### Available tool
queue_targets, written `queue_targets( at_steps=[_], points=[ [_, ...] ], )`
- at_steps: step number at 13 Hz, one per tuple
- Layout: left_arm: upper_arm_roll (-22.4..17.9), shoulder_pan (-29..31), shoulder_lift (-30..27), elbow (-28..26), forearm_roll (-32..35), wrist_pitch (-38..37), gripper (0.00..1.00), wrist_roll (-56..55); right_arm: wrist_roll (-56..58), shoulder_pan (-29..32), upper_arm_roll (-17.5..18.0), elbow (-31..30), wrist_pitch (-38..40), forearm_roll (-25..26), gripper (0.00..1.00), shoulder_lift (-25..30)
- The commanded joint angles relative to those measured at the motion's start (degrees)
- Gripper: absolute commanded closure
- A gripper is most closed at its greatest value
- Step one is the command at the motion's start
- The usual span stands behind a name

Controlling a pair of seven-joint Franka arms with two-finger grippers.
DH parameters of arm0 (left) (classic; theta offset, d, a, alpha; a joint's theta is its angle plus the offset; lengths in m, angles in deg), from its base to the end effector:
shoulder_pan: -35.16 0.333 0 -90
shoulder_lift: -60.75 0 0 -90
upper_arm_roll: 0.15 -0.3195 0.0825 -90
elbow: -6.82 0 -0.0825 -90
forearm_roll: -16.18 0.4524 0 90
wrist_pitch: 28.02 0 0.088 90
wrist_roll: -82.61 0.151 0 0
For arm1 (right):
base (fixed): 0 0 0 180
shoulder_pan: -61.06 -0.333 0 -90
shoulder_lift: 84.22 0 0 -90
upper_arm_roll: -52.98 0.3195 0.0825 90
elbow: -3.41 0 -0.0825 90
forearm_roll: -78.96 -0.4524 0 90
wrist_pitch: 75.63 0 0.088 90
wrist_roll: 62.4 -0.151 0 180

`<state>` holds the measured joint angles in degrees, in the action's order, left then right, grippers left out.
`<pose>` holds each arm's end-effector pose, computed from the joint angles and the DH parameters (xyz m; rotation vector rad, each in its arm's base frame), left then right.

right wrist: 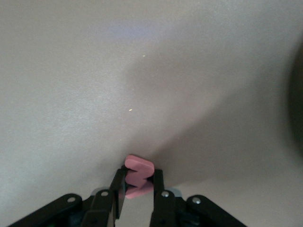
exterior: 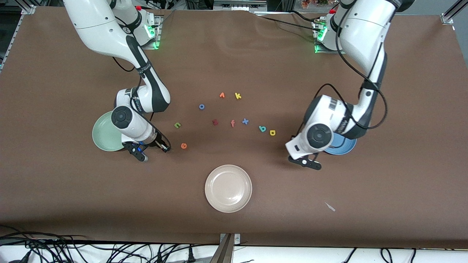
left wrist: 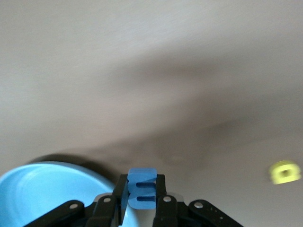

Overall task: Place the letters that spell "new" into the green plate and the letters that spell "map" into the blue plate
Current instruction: 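Place the E on the blue plate while the right gripper places the W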

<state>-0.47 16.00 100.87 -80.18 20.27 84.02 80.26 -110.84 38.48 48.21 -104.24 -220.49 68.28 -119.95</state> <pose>0.6889 -0.2273 0.1485 -2.9662 0.4851 0.3727 0.6491 0.2099 0.0831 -2.9033 1.0094 0.0120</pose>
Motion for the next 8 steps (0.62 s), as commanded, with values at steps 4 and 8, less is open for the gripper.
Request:
queue_targets(
  at_steps=[4,8],
  points=[
    [0.5,4.7,-4.9,-9.0,4.4,-1.4,0.92,7.8,6.5,0.3,-1.0,3.7,10.3,-0.6,1.0,2.0],
    [0.5,7.1,-5.4,-10.1,4.6,-1.4,0.0,7.1,22.0,0.3,-7.2,0.2,19.9,-0.3,1.0,9.6]
  ],
)
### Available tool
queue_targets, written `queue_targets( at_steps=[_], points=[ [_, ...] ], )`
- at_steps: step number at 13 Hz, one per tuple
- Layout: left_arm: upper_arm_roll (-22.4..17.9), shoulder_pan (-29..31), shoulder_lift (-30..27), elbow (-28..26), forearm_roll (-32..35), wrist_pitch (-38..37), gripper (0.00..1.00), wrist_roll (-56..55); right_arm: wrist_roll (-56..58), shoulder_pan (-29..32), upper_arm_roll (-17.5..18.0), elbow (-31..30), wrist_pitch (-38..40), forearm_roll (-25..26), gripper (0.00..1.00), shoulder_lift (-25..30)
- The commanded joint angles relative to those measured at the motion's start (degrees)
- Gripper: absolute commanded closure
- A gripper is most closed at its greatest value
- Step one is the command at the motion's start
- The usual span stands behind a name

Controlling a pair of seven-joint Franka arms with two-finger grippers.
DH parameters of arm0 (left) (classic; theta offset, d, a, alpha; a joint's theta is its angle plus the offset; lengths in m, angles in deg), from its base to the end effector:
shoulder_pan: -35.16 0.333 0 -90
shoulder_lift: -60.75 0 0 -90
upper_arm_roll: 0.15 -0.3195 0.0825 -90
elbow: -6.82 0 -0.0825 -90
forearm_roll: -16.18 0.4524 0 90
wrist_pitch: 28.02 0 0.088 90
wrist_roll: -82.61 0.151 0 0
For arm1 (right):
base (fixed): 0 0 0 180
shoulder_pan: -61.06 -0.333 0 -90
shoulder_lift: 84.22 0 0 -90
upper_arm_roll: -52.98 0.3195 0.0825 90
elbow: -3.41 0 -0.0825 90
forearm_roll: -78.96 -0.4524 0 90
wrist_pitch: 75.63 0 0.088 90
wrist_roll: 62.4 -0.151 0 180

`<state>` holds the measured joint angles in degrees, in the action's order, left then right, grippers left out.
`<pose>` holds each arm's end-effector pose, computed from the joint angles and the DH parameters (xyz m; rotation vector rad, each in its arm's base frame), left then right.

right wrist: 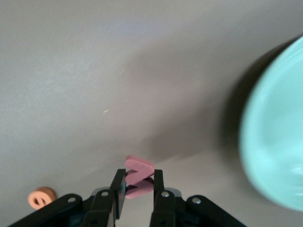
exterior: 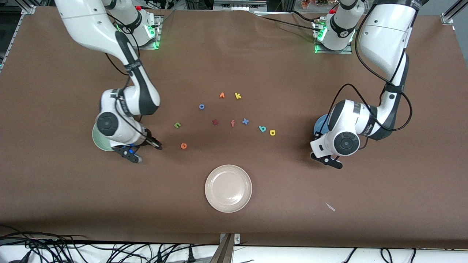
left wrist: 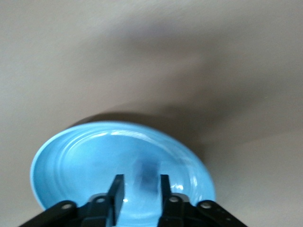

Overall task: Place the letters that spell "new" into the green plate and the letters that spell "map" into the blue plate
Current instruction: 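Place the E on the blue plate while the right gripper places the W, then grasp the D with the left gripper while the right gripper grasps the u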

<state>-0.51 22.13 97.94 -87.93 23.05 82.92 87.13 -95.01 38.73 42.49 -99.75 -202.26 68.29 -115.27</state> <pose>0.6654 -0.1362 0.1248 -2.9126 0.5364 0.5360 0.6693 0.1540 0.1521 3.0500 -0.7187 -0.2009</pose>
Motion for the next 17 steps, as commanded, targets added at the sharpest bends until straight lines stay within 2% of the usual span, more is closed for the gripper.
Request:
queue_targets(
  at_steps=[1,3,6,9,10,11,12,14,16,17],
  points=[
    [0.6,1.0,-2.6,-2.2,1.8,-0.4,0.0,0.2,8.5,0.1,-2.0,-7.1,1.6,0.1,1.0,7.3],
    [1.8,-0.1,-3.8,-1.8,0.8,-0.5,0.0,-0.9,13.9,0.1,-4.2,-13.1,-1.1,0.6,1.0,10.6],
    [7.6,-0.6,-3.8,0.0,-1.3,0.1,0.0,-12.4,24.1,0.1,-8.0,-22.8,-12.6,0.4,1.0,12.3],
    [9.1,-4.4,-2.9,0.0,-1.4,1.7,0.0,-27.1,30.4,0.2,-9.6,-24.9,-15.2,0.1,1.0,11.8],
    [9.1,-6.3,-2.4,-0.3,-1.5,4.3,0.0,-31.9,32.2,0.2,-10.2,-24.9,-15.2,0.1,0.89,11.3],
    [9.1,-8.6,-1.6,-0.3,-1.5,6.7,0.0,-35.9,32.3,0.6,-10.2,-24.5,-14.9,0.1,0.16,10.9],
    [9.1,-9.6,-0.5,-0.2,-1.4,9.4,0.0,-37.1,32.5,0.6,-10.2,-23.8,-14.6,0.1,0.0,11.0],
    [9.1,-9.8,1.8,-0.2,-1.2,14.3,0.04,-36.3,30.6,0.1,-9.8,-20.2,-8.2,0.0,0.0,11.3],
    [9.1,-10.0,2.9,-0.4,-1.1,16.1,0.22,-36.2,25.1,-0.5,-8.9,-16.7,-2.8,-0.4,0.0,11.4],
    [9.1,-10.0,3.1,-0.6,-0.9,16.1,0.3,-36.2,22.1,-0.6,-6.8,-16.1,-2.3,-0.5,0.0,11.4]
  ],
)
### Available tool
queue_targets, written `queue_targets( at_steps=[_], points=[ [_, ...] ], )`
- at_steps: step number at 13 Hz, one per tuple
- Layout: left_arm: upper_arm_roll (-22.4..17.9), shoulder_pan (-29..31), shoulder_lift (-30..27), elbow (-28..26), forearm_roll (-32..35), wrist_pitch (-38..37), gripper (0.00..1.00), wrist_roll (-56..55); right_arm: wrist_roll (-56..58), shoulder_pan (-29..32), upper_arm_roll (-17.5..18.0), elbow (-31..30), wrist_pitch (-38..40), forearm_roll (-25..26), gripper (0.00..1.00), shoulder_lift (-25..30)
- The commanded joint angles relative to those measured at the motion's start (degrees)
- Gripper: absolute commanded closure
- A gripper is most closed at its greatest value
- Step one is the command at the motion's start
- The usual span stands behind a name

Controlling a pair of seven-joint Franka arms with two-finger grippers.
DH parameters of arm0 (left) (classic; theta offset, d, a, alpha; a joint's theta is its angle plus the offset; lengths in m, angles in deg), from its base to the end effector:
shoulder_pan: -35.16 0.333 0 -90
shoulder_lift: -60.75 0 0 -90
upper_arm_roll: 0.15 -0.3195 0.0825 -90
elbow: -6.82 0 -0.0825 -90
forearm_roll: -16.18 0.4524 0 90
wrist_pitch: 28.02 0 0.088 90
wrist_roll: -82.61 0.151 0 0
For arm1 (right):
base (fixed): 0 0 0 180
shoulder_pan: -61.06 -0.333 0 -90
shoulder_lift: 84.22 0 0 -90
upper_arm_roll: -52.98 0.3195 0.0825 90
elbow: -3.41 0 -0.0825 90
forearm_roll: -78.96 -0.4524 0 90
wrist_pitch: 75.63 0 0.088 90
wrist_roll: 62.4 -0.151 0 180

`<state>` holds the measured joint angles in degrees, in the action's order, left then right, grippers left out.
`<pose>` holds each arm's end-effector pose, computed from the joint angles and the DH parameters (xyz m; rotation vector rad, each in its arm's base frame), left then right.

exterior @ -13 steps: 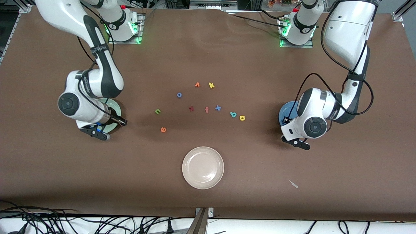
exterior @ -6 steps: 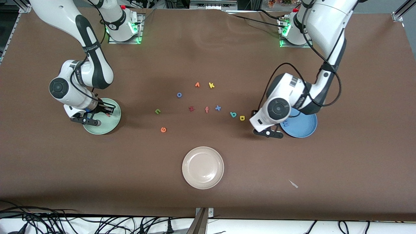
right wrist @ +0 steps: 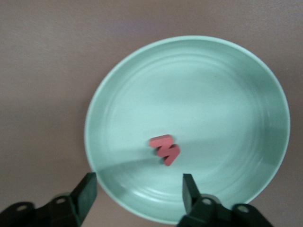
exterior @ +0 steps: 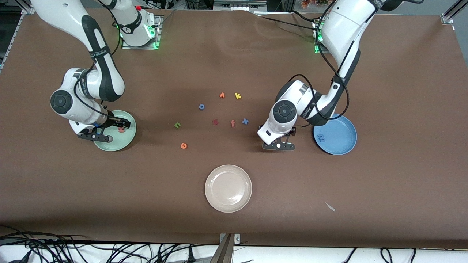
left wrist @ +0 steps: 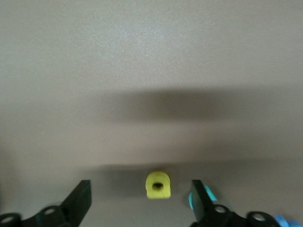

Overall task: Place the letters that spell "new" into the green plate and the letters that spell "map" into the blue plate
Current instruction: 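Grasp the D with the left gripper while the right gripper grasps the u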

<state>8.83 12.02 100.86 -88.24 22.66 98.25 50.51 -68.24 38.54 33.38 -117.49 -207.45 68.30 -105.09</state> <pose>0.6085 -0.3694 0.1037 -3.0717 0.0691 0.2028 0.6001 0.0307 0.1462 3.1183 -0.2715 -0.2281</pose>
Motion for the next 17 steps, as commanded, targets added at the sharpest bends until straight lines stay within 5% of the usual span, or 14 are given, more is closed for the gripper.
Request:
queue_targets(
  at_steps=[1,7,10,12,14,17],
  points=[
    [-0.3,0.1,1.0,-0.4,-0.4,0.8,0.32,0.7,-8.5,-0.5,4.2,1.6,2.2,-0.5,0.0,1.1],
    [0.7,-0.2,1.4,-0.7,-1.0,0.8,0.32,1.2,-25.5,-1.2,13.9,1.6,-4.5,-0.5,0.0,-0.7],
    [0.7,-0.2,1.4,-1.0,-1.0,0.7,0.33,1.3,-33.8,-4.2,14.4,1.8,-10.5,-0.5,0.0,-4.3],
    [0.8,0.0,1.5,-1.5,-1.0,0.7,0.75,1.2,-40.8,-6.3,14.4,2.6,-11.3,-0.5,0.0,-5.6],
    [0.8,-0.1,1.4,-1.5,-1.0,0.7,0.98,1.2,-45.2,-7.7,14.4,3.1,-11.4,-0.5,0.0,-6.3],
    [0.7,0.5,-0.2,-0.8,-0.9,-0.3,1.0,1.3,-45.8,-8.0,14.4,3.1,-12.0,-0.7,0.0,-7.6]
  ],
)
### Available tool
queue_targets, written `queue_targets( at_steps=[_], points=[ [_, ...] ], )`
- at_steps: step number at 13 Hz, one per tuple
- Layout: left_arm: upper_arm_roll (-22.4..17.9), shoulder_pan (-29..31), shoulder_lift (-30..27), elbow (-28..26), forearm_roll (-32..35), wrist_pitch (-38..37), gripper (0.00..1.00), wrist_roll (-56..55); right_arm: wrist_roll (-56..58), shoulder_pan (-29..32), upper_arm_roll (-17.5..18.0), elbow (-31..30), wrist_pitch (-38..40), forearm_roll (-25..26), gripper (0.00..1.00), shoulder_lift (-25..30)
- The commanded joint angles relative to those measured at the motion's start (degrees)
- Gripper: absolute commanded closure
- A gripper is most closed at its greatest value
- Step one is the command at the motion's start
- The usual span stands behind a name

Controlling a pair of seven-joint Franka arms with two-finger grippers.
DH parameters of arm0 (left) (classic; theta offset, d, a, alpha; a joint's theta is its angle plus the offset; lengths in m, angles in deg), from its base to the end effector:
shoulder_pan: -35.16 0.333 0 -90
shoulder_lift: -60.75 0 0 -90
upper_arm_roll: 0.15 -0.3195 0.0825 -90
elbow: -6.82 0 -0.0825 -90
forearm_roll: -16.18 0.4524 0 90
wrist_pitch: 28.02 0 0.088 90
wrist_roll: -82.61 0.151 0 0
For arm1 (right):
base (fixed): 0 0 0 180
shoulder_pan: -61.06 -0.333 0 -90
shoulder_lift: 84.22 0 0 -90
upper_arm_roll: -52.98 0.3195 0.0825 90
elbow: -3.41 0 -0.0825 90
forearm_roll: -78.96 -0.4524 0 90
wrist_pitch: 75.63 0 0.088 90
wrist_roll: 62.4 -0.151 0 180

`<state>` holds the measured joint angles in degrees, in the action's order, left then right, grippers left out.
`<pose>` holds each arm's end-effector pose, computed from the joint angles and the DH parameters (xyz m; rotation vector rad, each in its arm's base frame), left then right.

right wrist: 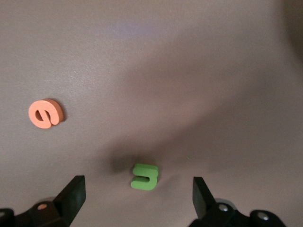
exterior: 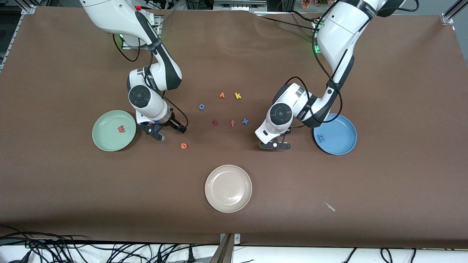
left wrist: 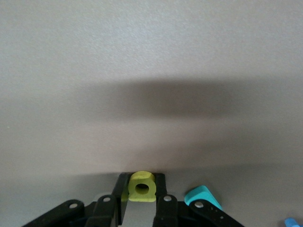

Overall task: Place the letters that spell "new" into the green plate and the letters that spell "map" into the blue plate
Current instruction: 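Grasp the D with the left gripper while the right gripper grasps the u, then place the D on the blue plate while the right gripper places the u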

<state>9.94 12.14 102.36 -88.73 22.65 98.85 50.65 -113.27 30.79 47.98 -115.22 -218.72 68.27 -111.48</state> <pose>0.5949 -0.3768 0.0837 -3.0711 0.0947 0.2452 0.5631 0.2662 0.0970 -2.9784 0.9049 0.1201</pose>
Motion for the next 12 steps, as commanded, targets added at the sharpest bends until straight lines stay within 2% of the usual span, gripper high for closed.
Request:
queue_targets(
  at_steps=[1,3,6,9,10,12],
  points=[
    [-0.6,0.6,-3.4,-0.1,-0.2,-3.7,1.0,1.2,-1.2,-0.2,-0.2,0.9,-1.4,-0.6,0.01,-1.4],
    [-1.0,3.6,-5.7,1.7,0.2,-11.2,1.0,5.5,-1.4,-0.5,-0.2,0.9,-2.7,-0.6,0.05,-2.4],
    [-1.0,11.2,-7.7,1.7,0.2,-16.7,1.0,22.1,-1.4,-1.1,-0.2,0.9,-2.9,-0.6,0.18,-2.7],
    [-1.0,18.9,-7.8,-0.5,0.8,-18.0,0.99,35.3,-1.3,-1.1,-0.2,0.9,-2.9,-0.5,0.51,-2.8],
    [-0.9,20.6,-8.2,-2.2,2.1,-18.0,0.99,37.6,-1.2,-1.2,-0.2,0.8,-2.8,-0.5,0.65,-2.8],
    [-0.8,22.4,-10.0,-5.8,3.5,-17.7,0.98,39.0,-1.2,-1.5,-0.2,0.7,-2.8,-0.5,0.83,-2.8]
  ],
)
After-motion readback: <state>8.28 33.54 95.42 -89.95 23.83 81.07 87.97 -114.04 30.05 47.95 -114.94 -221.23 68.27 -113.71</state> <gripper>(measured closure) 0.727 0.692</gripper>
